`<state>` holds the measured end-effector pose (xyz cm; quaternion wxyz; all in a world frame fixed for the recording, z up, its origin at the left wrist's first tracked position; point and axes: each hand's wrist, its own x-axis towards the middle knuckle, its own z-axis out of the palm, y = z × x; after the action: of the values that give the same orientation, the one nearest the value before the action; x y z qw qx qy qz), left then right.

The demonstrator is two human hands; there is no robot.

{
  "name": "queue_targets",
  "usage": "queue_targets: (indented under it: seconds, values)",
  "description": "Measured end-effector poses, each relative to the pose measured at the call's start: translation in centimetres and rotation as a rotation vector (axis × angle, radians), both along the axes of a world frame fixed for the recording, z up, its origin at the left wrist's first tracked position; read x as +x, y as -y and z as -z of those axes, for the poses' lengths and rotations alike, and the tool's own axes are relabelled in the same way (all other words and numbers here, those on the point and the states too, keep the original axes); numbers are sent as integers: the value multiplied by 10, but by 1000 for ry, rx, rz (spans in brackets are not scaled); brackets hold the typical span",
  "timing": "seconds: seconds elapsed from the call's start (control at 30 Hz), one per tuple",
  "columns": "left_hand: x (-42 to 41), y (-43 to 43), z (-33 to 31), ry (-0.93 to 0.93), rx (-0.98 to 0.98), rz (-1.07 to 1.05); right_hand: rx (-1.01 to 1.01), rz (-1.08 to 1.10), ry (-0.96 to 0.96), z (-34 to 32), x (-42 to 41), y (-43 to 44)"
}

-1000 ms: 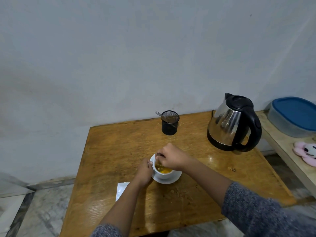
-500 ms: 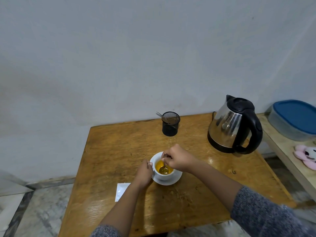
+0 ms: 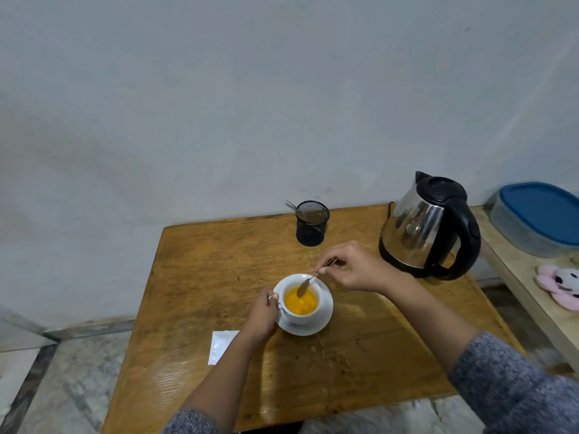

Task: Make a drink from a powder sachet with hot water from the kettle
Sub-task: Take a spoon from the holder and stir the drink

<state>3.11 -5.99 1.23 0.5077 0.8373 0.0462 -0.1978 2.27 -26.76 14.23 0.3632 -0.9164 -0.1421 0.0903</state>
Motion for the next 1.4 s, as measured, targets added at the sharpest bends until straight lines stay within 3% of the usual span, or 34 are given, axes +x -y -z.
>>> queue_targets:
  seconds: [0.2,0.3,0.4,0.5,0.63,0.9,1.0,1.1,1.23,1.4]
  values:
    - [2,3,0,-25,-42,-10,132,268,-37,19,-1,0]
    - [3,0,0,-17,-51,14,450,572,-117,31,1,9]
    - [2,-2,0,2,-55,11,939,875,-238,41,2,20]
    - [-1,-2,2,30,-46,-22,1401,1120,-244,55,-5,29]
    - [-4,0,4,58,-24,-51,1605,1287,-256,86,-23,36]
    - [-16,4,8,197,4,-108,1474,1399,-453,126,-57,34]
    - [-21,5,6,305,80,-115,1210,1328,-601,134,-64,32]
    - [-22,7,6,342,112,-112,727,1248,-654,141,-64,29]
    - [-23,9,9,376,125,-118,296,1142,-543,139,-60,21]
    - [-22,9,9,359,135,-100,61,885,-309,141,-66,13]
